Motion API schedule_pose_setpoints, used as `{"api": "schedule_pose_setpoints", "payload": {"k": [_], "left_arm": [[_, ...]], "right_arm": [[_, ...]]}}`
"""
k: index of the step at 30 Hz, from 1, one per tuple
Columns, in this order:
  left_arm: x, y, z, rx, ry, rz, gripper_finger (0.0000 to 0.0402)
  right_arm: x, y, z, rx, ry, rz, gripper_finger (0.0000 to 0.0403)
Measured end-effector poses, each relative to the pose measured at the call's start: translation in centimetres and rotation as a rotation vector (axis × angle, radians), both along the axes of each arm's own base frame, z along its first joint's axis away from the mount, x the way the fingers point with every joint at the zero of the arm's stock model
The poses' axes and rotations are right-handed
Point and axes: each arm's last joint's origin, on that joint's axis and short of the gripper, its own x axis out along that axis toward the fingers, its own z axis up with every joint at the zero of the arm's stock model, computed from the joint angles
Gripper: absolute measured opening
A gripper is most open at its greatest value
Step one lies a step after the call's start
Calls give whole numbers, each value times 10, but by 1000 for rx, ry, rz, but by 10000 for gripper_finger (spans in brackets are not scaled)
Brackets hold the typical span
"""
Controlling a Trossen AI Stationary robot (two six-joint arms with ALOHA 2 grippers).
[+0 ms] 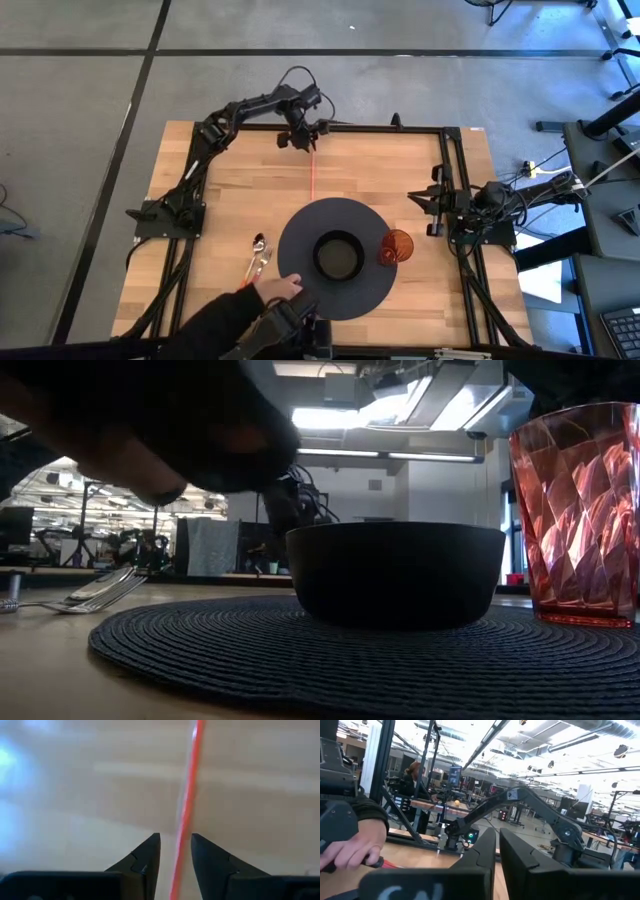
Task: Pick & Place Utensil
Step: Put the red straw into the orange cup on the mat
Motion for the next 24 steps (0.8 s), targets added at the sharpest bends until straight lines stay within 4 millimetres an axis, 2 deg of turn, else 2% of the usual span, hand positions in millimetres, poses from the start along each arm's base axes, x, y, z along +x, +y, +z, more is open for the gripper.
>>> {"api": "schedule_pose_setpoints", "payload": {"k": [3, 14, 24], "left_arm": [[1, 5, -2, 6, -19, 37, 97], [7, 4, -21, 135, 79, -37, 88], [17, -4, -18, 176, 109, -61, 88]], "right_arm": [[0, 0, 0, 1, 0, 0, 26], [0, 0, 0, 5, 0, 2, 26], [0, 0, 0, 1, 1, 1, 26]]}}
